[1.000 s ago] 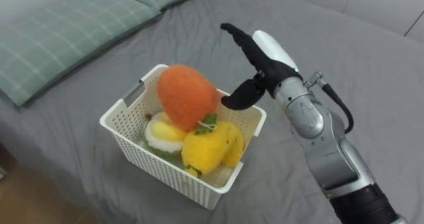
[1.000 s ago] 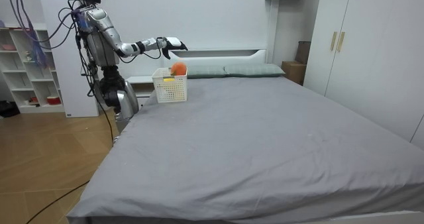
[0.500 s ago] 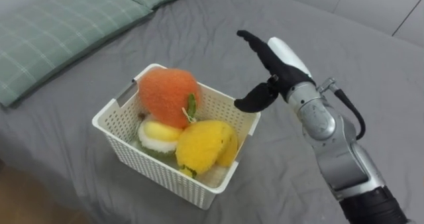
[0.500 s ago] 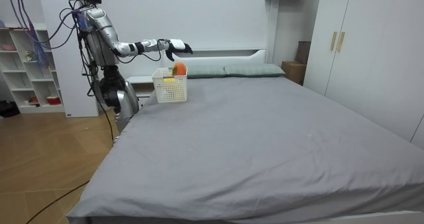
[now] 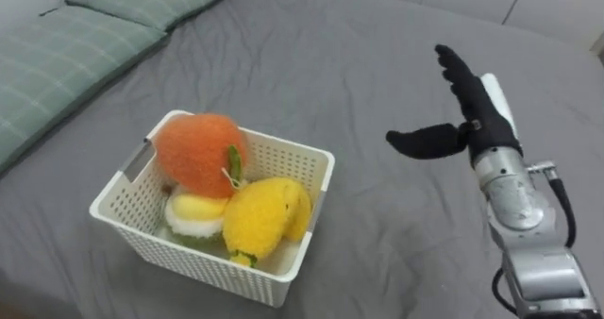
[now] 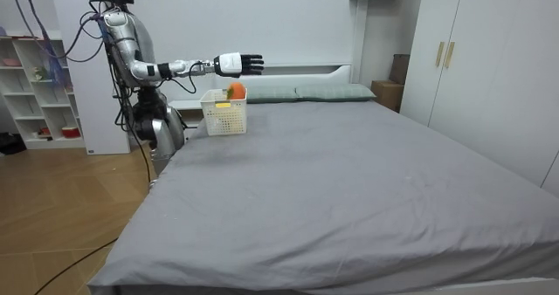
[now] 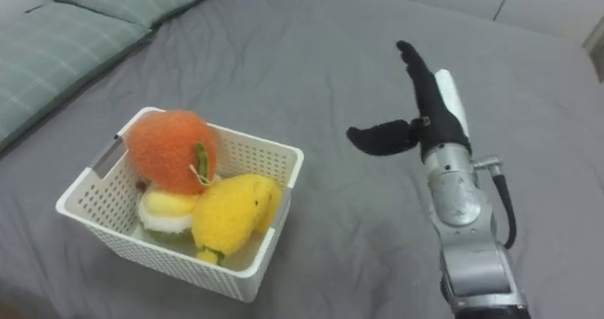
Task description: Collect toys from the bed
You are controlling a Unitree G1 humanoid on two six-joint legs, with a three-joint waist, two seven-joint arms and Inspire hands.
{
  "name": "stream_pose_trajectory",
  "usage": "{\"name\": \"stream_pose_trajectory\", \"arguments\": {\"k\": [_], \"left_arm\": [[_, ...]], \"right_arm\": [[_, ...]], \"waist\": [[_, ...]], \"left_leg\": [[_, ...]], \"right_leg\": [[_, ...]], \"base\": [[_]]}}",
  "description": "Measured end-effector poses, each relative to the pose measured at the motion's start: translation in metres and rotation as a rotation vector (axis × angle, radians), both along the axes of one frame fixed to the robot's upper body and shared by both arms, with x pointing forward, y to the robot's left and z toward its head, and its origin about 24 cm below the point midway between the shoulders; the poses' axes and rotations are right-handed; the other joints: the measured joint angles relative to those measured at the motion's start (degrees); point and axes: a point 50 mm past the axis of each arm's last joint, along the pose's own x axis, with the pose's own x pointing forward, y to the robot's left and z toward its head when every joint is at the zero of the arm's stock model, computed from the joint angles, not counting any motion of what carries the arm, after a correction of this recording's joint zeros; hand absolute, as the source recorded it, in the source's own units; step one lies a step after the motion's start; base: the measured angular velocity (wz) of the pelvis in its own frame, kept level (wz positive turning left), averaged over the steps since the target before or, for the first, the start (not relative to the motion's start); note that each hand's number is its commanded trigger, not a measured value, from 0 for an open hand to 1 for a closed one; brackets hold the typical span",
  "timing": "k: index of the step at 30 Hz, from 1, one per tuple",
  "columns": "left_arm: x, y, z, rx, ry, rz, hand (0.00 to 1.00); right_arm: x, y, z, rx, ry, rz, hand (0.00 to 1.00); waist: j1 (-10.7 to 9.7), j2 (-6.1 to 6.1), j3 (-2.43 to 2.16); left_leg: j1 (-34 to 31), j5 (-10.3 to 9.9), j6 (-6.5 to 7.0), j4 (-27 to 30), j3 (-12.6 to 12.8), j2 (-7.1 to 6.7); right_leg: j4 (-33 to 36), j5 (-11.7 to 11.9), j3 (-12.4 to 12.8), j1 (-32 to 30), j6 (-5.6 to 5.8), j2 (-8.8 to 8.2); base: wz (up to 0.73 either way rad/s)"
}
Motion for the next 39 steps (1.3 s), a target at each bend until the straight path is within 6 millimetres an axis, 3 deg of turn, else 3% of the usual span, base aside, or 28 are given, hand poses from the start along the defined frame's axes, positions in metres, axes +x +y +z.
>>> {"name": "stream_pose_trajectory", "arguments": {"k": [4, 7, 13, 15, 19, 21, 22, 27, 30, 35, 39], "left_arm": [[-0.004, 0.0, 0.0, 0.012, -0.005, 0.007, 0.0], [-0.004, 0.001, 0.0, 0.03, -0.015, 0.006, 0.0], [-0.013, 0.002, -0.002, 0.052, 0.007, 0.016, 0.0], [-0.014, 0.001, -0.002, 0.051, 0.008, 0.02, 0.0], [-0.021, 0.004, -0.002, 0.055, 0.02, 0.044, 0.0], [-0.027, 0.006, -0.002, 0.056, 0.028, 0.066, 0.0], [-0.029, 0.006, -0.002, 0.057, 0.032, 0.075, 0.0], [-0.035, 0.009, -0.002, 0.06, 0.047, 0.101, 0.0], [-0.034, 0.009, -0.003, 0.041, 0.055, 0.1, 0.0], [-0.034, 0.009, -0.004, 0.009, 0.074, 0.115, 0.0], [-0.032, 0.007, -0.006, 0.004, 0.104, 0.112, 0.0]], "right_arm": [[-0.009, -0.019, 0.001, 0.11, -0.063, -0.118, 0.0], [-0.02, -0.028, -0.014, 0.151, -0.05, -0.198, 0.0], [-0.057, -0.052, -0.07, 0.246, 0.141, -0.39, 0.0], [-0.08, -0.063, -0.099, 0.326, 0.249, -0.493, 0.0], [-0.113, -0.079, -0.131, 0.375, 0.38, -0.658, 0.0], [-0.143, -0.085, -0.155, 0.394, 0.504, -0.748, 0.0], [-0.151, -0.085, -0.161, 0.402, 0.536, -0.77, 0.0], [-0.23, -0.079, -0.202, 0.457, 0.858, -0.908, 0.0], [-0.259, -0.072, -0.212, 0.485, 0.985, -0.931, 0.0], [-0.283, -0.059, -0.221, 0.55, 1.14, -0.861, 0.0], [-0.297, -0.043, -0.228, 0.51, 1.365, -0.679, 0.0]], "waist": [[-2.4, 0.16, 0.07], [-3.7, 0.42, 0.23], [-5.9, 0.78, 0.16], [-6.9, 0.77, 0.15], [-7.8, 0.59, 0.18], [-7.9, 0.25, 0.12], [-7.9, 0.22, 0.11], [-7.9, 0.19, 0.02], [-8.0, 0.35, 0.0], [-7.7, 0.33, 0.09], [-6.8, 0.5, 0.21]], "left_leg": [[0.9, -0.2, 0.03, -0.5, 1.9, 0.28], [1.8, -0.7, -0.17, -1.0, 3.6, 0.94], [3.2, -1.5, -0.54, -1.1, 6.5, 1.81], [3.1, -1.7, -0.59, -1.4, 6.8, 1.89], [3.4, -1.7, -0.59, -1.4, 7.3, 1.88], [3.8, -1.8, -0.63, -1.5, 7.3, 1.88], [3.8, -1.8, -0.64, -1.6, 7.3, 1.89], [4.4, -2.0, -0.85, -1.9, 7.5, 1.79], [4.7, -2.1, -0.93, -1.9, 7.7, 1.84], [4.8, -2.1, -0.93, -1.9, 7.6, 1.83], [4.7, -2.1, -0.96, -1.9, 7.6, 1.83]], "right_leg": [[0.0, 0.0, 2.0, 0.2, 0.03, 0.24], [-0.1, 0.3, 3.7, 0.1, -0.08, 0.82], [-0.2, 0.4, 6.3, 0.0, -0.24, 1.58], [-0.2, 0.4, 6.6, -0.2, -0.26, 1.67], [-0.3, 0.4, 7.0, -0.2, -0.25, 1.74], [-0.4, 0.4, 7.1, 0.0, -0.25, 1.8], [-0.4, 0.4, 7.1, 0.0, -0.25, 1.8], [-0.4, -0.5, 8.3, 0.0, -0.33, 1.91], [-0.4, -0.7, 8.3, 0.1, -0.37, 1.9], [-0.4, -0.7, 8.3, 0.2, -0.38, 1.94], [-0.4, -0.7, 8.4, 0.1, -0.38, 1.99]], "base": [[-0.25], [-0.34], [-0.26], [-0.08], [-0.04], [0.0], [-0.04], [-0.04], [-0.07], [0.0], [0.0]]}}
